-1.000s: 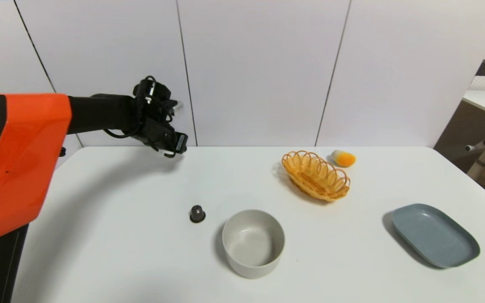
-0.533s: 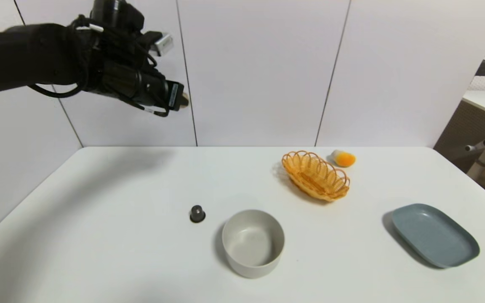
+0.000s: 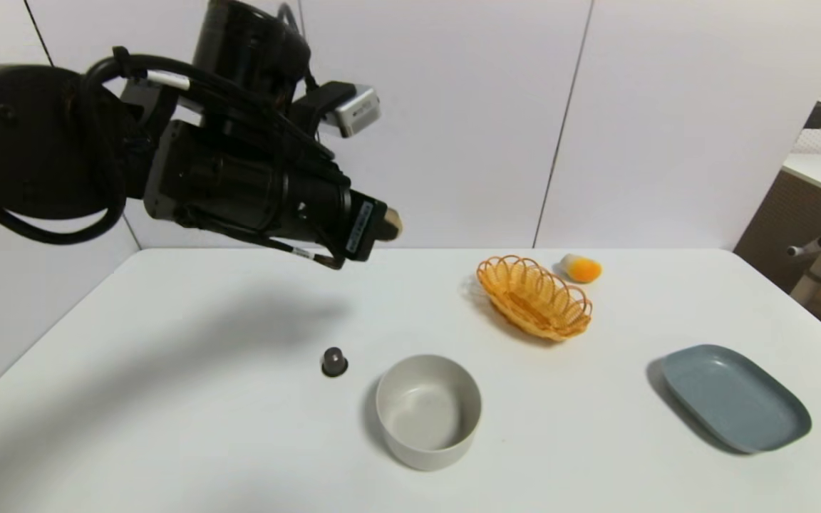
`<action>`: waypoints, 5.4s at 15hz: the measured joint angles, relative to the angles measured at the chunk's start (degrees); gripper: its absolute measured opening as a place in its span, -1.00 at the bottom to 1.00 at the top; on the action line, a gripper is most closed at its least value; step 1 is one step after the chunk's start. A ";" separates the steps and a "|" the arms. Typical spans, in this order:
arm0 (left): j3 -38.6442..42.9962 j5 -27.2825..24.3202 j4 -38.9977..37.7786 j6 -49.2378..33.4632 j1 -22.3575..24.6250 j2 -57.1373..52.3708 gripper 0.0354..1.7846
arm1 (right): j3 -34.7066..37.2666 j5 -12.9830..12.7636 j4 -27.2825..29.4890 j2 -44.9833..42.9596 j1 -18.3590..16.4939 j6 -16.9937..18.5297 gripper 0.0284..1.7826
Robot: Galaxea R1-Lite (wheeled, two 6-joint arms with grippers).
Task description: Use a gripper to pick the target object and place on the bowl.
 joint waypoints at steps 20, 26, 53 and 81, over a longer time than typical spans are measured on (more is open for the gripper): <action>29.38 -0.05 -18.09 -6.66 -12.42 2.99 -0.26 | 0.00 0.01 0.00 0.00 0.00 0.01 0.92; 28.54 0.22 -21.59 -4.86 -12.29 2.82 0.37 | 0.00 0.00 0.00 0.00 0.00 0.00 0.92; 76.46 -1.77 -15.71 1.54 43.79 -75.57 0.89 | 0.00 0.00 0.00 0.00 -0.02 -0.02 0.92; 89.86 2.85 -18.02 -4.32 36.35 -99.96 0.89 | 0.00 -0.02 0.00 0.00 0.00 0.00 0.92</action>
